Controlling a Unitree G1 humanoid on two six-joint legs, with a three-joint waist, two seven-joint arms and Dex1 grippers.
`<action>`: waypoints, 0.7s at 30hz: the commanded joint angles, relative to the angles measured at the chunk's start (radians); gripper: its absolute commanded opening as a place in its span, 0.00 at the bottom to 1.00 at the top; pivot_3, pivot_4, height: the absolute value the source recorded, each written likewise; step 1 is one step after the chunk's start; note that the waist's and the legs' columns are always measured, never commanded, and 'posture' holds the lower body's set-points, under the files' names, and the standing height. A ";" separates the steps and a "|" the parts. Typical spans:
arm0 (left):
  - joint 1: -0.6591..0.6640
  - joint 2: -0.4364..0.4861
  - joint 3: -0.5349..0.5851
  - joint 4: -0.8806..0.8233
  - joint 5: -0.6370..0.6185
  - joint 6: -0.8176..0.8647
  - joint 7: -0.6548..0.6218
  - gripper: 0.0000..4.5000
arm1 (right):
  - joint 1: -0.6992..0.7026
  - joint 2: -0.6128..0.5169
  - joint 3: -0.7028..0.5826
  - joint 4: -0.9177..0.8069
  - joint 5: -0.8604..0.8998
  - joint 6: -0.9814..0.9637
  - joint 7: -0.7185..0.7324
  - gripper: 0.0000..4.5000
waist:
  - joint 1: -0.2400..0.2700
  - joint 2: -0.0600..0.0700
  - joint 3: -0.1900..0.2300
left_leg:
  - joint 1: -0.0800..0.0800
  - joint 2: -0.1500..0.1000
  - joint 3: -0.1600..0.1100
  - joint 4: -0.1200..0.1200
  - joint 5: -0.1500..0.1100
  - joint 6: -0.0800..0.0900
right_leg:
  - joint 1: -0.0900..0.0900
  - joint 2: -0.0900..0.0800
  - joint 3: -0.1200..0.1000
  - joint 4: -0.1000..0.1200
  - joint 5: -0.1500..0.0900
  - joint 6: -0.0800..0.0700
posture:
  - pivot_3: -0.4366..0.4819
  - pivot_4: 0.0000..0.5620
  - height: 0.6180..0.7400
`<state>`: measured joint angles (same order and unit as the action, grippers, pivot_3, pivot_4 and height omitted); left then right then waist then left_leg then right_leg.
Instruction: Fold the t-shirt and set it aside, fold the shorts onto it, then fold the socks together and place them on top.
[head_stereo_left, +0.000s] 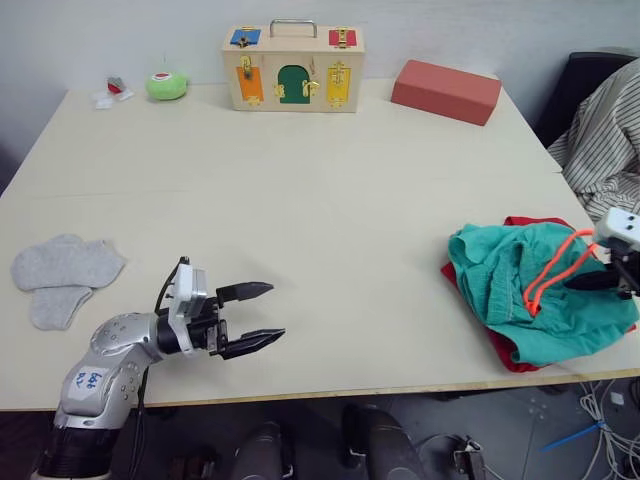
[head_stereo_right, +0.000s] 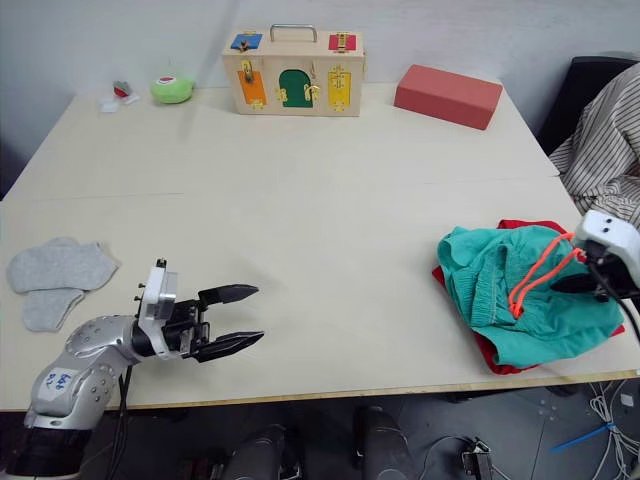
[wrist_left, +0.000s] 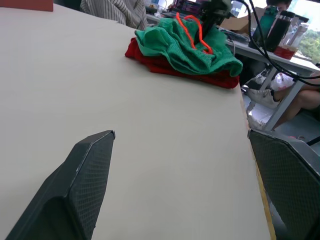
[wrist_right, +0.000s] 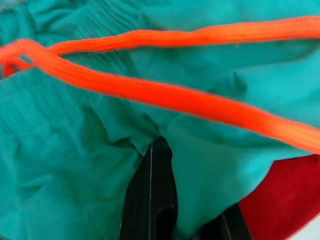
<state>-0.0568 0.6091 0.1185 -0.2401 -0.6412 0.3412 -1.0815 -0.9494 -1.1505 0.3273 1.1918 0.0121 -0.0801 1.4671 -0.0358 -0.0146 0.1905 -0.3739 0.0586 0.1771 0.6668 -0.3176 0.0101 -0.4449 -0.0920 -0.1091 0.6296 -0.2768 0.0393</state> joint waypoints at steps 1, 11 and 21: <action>0.034 0.020 0.032 -0.075 -0.031 0.018 0.008 0.99 | -0.008 0.014 -0.044 0.055 -0.055 -0.083 -0.083 0.00 | 0.000 0.000 0.000 | 0.000 0.000 0.000 0.000 0.000 0.000 | 0.000 0.000 0.000 0.000 0.000 0.000 | 0.48 0.27 1.00; 0.026 0.014 0.052 -0.055 -0.013 0.003 0.022 1.00 | 0.020 -0.034 -0.189 0.033 -0.048 -0.158 -0.112 0.53 | 0.002 0.002 0.000 | 0.000 0.000 0.000 0.001 0.000 0.000 | 0.001 0.000 0.000 0.001 0.000 0.000 | 0.48 0.27 1.00; 0.093 0.082 0.225 0.112 0.024 -0.113 -0.010 1.00 | 0.473 -0.088 -0.611 -0.586 0.350 -0.082 0.079 0.99 | -0.001 0.005 0.001 | 0.002 0.000 0.000 0.001 0.000 0.000 | 0.002 0.000 0.000 0.001 0.000 0.000 | 0.48 0.27 1.00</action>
<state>0.0189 0.6671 0.2695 -0.1510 -0.6239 0.2726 -1.0766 -0.5331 -1.2623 -0.1765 0.7971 0.2313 -0.2052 1.5241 -0.0369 -0.0094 0.1919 -0.3710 0.0587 0.1769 0.6668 -0.3176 0.0105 -0.4428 -0.0915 -0.1083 0.6307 -0.2767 0.0392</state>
